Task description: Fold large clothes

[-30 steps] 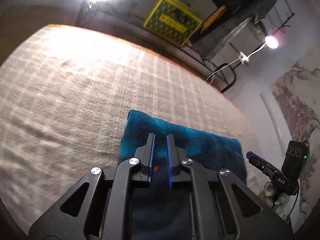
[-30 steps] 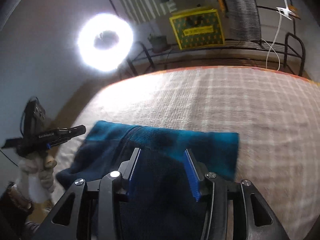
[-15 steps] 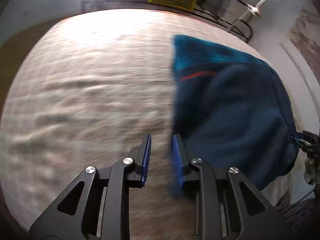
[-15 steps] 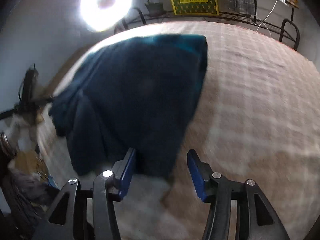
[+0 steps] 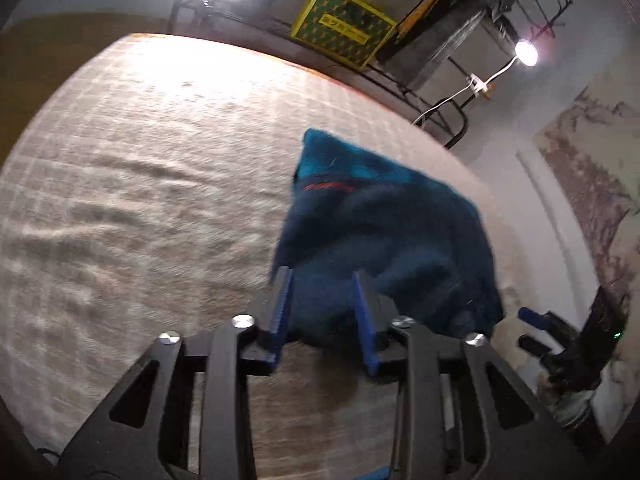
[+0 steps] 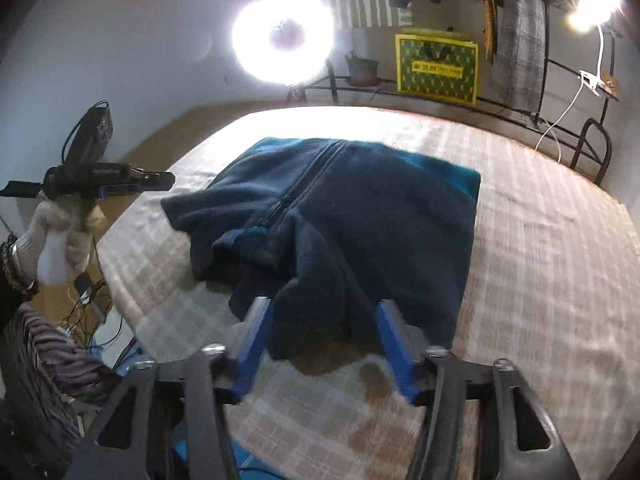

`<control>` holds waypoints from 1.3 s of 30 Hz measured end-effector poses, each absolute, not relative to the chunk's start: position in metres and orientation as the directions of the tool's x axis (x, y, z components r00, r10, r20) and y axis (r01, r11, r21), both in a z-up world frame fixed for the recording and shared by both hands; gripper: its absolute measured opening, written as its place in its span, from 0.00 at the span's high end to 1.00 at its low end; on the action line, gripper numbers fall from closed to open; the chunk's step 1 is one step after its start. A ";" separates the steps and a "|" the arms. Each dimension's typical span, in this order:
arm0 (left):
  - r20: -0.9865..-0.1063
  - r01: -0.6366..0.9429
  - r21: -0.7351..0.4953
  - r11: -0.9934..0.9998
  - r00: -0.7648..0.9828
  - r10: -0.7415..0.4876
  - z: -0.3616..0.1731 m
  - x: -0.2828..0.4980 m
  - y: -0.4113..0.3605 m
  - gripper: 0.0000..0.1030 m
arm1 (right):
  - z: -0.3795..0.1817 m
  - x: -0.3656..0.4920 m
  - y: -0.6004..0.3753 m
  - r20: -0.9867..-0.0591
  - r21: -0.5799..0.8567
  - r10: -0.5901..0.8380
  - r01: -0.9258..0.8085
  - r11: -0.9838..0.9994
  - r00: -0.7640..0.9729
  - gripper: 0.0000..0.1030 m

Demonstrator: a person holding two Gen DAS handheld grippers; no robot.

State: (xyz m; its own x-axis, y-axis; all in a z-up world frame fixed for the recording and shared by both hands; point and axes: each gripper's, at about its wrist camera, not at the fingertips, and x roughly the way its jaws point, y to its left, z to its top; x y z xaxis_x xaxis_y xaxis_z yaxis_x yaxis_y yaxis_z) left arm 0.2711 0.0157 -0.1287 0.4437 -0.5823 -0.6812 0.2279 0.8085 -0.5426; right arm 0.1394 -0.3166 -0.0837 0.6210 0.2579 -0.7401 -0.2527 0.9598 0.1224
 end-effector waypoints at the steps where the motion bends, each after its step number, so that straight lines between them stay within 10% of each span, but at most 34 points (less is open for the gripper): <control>1: -0.665 0.221 -0.570 0.792 0.442 -0.602 -0.127 0.277 0.015 0.42 | -0.083 0.145 -0.323 -0.728 0.131 0.255 -0.236 0.963 0.636 0.29; 7: -0.647 0.158 -0.651 0.743 0.397 -0.651 -0.144 0.314 0.018 0.28 | -0.088 0.169 -0.362 -0.697 0.232 0.298 -0.189 0.954 0.652 0.00; 20: -0.524 -0.044 -0.845 0.533 0.264 -0.810 -0.210 0.354 0.019 0.28 | -0.164 0.208 -0.464 -0.629 0.682 0.519 0.089 0.726 0.579 0.08; 39: -0.473 -0.018 -0.877 0.480 0.216 -0.854 -0.231 0.386 -0.014 0.31 | -0.190 0.260 -0.437 -0.539 0.766 0.634 0.010 0.642 0.555 0.13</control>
